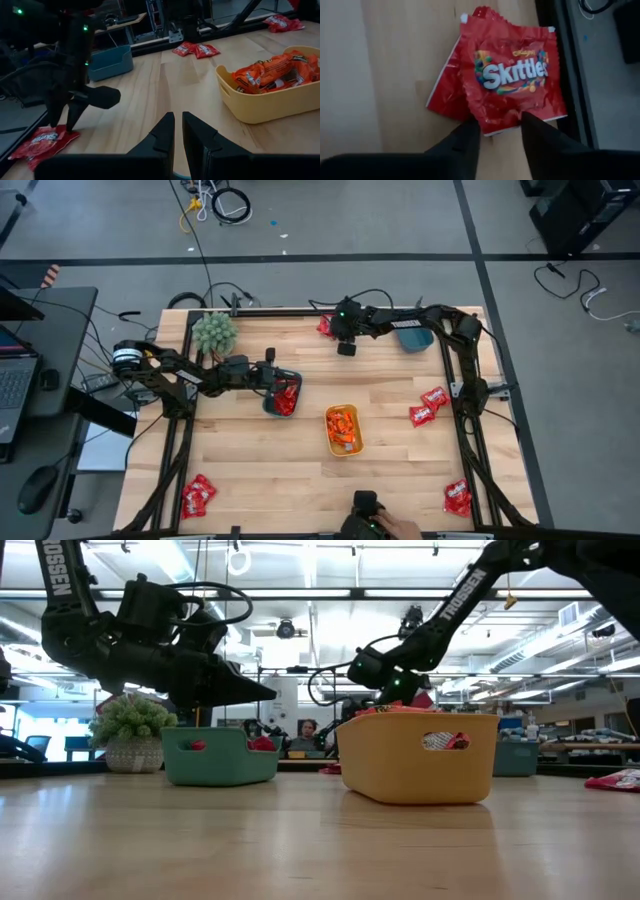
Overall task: Sort candy
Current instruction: Put the orange candy into the yellow bin
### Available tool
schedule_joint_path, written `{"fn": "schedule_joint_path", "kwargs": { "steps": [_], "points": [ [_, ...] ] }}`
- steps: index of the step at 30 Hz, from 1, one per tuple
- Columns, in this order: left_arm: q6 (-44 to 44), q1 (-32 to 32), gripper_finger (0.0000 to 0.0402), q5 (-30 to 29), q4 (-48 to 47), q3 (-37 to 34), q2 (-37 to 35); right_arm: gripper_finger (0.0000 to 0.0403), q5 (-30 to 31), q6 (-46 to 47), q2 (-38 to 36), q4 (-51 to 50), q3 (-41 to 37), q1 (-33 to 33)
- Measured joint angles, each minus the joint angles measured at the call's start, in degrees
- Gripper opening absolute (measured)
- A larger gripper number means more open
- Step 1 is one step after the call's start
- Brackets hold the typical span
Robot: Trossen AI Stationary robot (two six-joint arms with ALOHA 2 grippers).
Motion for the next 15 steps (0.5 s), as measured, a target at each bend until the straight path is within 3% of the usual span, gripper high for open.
{"fn": "schedule_joint_path", "kwargs": {
  "steps": [7,15],
  "points": [
    [0.0,0.0,0.0037,-0.1,-0.4,0.0,0.0,0.0012,0.0,-2.0,0.3,0.7,0.6,0.0],
    [0.0,0.0,0.0037,-0.1,-1.3,0.0,0.0,0.0000,0.7,0.6,-4.2,-3.1,0.6,0.9]
  ]
}}
